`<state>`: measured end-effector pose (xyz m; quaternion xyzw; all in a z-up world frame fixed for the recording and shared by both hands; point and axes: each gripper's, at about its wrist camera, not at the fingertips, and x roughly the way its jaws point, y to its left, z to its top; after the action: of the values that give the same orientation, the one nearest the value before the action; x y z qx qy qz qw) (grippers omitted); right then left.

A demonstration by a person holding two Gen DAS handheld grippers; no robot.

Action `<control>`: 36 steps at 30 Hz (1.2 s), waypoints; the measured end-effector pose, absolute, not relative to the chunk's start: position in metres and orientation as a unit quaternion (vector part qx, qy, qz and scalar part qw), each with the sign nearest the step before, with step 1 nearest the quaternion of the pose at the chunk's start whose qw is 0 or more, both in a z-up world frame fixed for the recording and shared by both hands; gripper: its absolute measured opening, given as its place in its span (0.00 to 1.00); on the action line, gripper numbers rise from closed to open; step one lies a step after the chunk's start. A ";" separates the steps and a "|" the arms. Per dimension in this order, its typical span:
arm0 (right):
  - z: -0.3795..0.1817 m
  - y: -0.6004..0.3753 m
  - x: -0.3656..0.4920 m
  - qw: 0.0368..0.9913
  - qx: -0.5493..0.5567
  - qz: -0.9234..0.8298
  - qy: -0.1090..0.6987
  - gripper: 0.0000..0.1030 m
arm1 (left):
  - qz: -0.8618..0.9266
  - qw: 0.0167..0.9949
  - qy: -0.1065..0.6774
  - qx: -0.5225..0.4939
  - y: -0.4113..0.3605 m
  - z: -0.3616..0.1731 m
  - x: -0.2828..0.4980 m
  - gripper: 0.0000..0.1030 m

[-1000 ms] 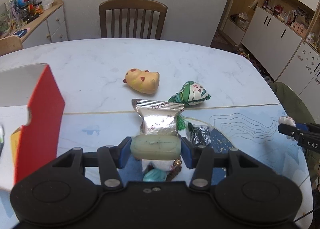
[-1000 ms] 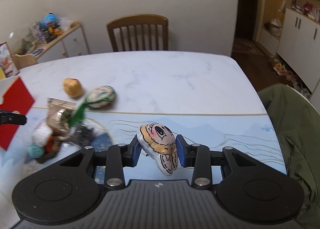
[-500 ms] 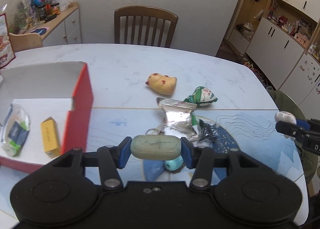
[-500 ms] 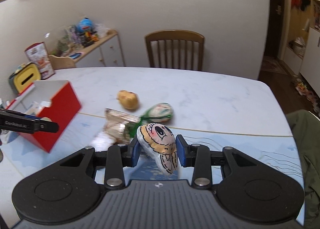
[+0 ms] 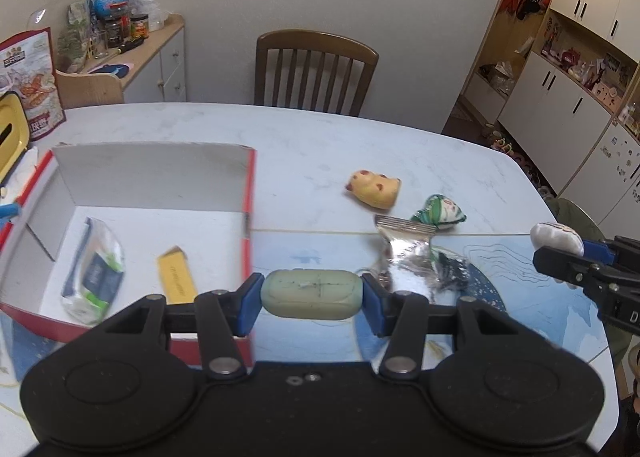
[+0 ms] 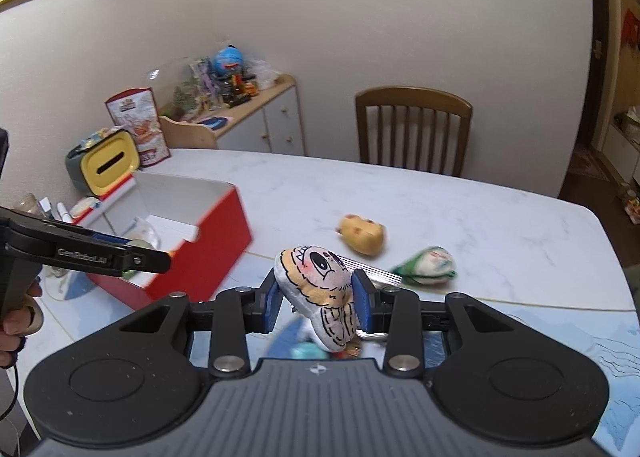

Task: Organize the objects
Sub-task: 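Carry the egg toy and green soap with both grippers over the cardboard box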

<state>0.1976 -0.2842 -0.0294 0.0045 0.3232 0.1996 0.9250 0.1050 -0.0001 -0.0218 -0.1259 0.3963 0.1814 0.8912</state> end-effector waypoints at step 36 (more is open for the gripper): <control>-0.065 -0.019 0.286 0.896 -0.064 0.232 0.374 0.35 | 0.227 0.870 0.426 -0.102 0.215 -0.041 0.106 0.49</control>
<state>0.2862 -0.0185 -0.0648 -0.0641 0.3735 0.2315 0.8960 0.1062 0.2154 -0.0414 -0.1022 0.4256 0.2271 0.8700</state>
